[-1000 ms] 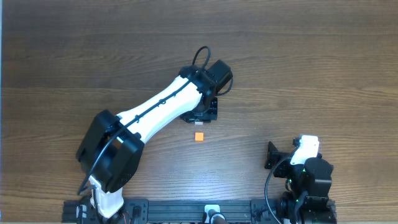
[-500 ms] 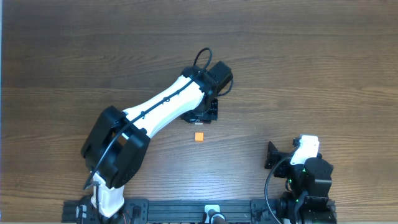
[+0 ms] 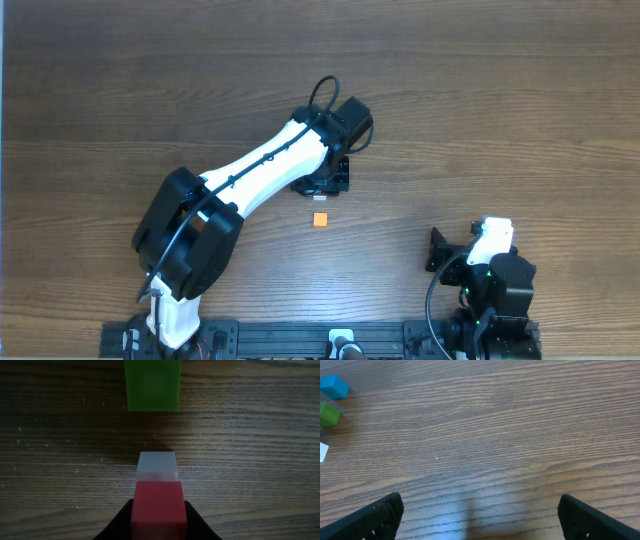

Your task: Stack Cubes

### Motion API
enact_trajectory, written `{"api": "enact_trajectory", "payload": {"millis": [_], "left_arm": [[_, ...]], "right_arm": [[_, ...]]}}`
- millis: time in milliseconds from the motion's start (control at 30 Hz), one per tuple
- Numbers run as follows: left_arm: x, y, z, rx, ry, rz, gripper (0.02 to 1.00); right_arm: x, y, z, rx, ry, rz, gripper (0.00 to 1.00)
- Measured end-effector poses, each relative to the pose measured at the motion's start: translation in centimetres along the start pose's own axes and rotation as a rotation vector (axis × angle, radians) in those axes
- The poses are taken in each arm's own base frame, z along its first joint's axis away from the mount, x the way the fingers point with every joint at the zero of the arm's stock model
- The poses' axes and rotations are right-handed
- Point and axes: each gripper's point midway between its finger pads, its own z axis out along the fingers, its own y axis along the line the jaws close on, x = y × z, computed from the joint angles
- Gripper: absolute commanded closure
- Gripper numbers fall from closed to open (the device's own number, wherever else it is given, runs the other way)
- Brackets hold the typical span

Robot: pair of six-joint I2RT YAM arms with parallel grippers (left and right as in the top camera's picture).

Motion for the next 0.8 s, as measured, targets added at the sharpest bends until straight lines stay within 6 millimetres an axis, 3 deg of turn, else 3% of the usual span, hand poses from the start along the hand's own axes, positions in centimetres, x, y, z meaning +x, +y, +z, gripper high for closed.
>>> {"api": "enact_trajectory", "payload": {"millis": [800], "left_arm": [[0.01,0.02,0.04,-0.001,0.001,-0.019,0.978]], "right_arm": [[0.00,0.00,0.00,0.000,0.000,0.000,0.009]]}}
